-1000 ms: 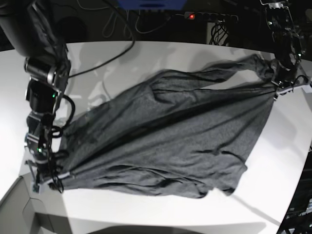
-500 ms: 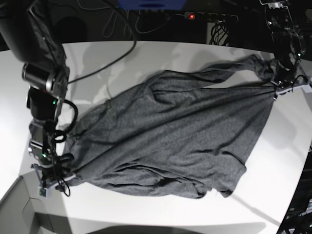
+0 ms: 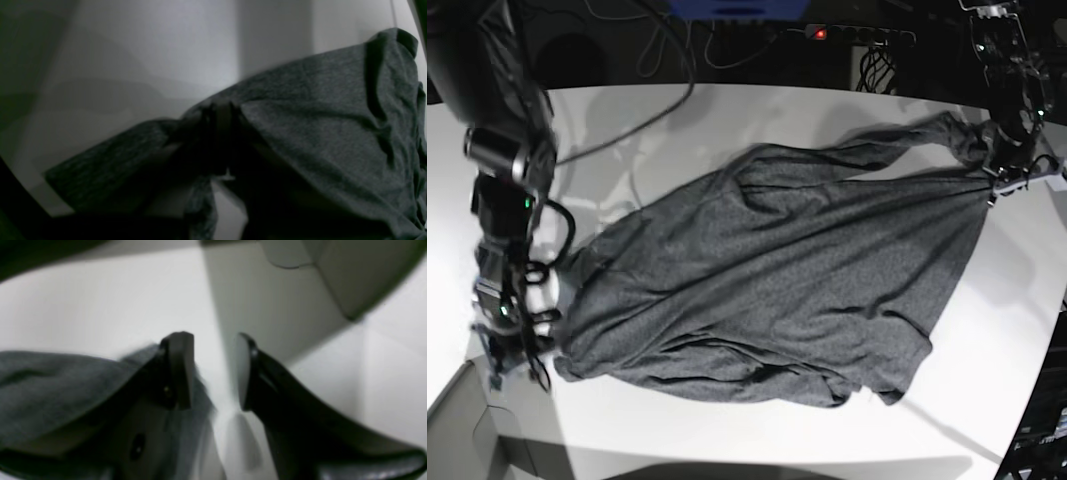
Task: Layout the t-shirt on the table in an organized manner, then fold the t-shirt properly
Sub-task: 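Pull the shirt with the right gripper away from the left gripper, then hold the shirt with both grippers and stretch it taut between them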
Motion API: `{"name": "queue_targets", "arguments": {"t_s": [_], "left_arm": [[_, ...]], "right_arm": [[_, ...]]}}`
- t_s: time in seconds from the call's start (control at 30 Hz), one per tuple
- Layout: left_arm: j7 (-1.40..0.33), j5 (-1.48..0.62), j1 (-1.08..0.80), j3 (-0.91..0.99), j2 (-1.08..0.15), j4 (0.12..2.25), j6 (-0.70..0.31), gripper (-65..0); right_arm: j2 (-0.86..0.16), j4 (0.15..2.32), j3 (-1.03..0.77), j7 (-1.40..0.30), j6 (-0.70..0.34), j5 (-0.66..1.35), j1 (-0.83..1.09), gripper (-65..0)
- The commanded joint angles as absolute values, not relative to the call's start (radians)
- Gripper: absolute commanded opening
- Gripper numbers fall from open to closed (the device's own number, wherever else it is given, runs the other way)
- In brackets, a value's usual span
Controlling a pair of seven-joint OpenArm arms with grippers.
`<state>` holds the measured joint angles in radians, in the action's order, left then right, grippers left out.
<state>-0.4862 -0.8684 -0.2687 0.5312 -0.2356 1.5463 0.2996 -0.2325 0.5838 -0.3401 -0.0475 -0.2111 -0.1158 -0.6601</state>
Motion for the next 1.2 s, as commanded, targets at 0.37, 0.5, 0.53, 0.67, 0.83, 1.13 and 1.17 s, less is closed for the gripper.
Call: {"name": "queue_targets", "arguments": {"t_s": [0.37,0.5,0.53,0.67,0.83,1.13,1.17], "left_arm": [[-0.47,-0.874,-0.239,0.521,-0.249,1.563,0.294,-64.9],[-0.47,-0.874,-0.236,0.521,-0.249,1.567,0.294,-64.9],[-0.47,-0.874,-0.229,0.521,-0.249,1.567,0.294,-64.9],[-0.47,-0.874,-0.229,0.521,-0.249,1.567,0.294,-64.9],[-0.47,-0.874,-0.225,0.521,-0.249,1.563,0.294,-64.9],[-0.47,-0.875,-0.225,0.519,-0.249,1.564,0.294,-64.9],[-0.47,-0.875,-0.225,0.51,-0.249,1.564,0.294,-64.9]], "right_arm": [[-0.053,1.397,-0.335,-0.39,-0.285,-0.105,-0.246,-38.4],[-0.024,1.428,-0.337,-0.43,-0.308,-0.11,-0.189,-38.4],[-0.022,1.426,-0.338,-0.43,-0.308,-0.111,-0.177,-38.4],[-0.022,1.414,-0.343,-0.429,-0.306,-0.111,-0.142,-38.4],[-0.041,1.349,-0.344,-0.429,-0.306,-0.111,-0.147,-38.4],[-0.042,1.323,-0.344,-0.429,-0.306,-0.111,-0.147,-38.5],[-0.042,1.303,-0.343,-0.429,-0.306,-0.111,-0.147,-38.6]]}}
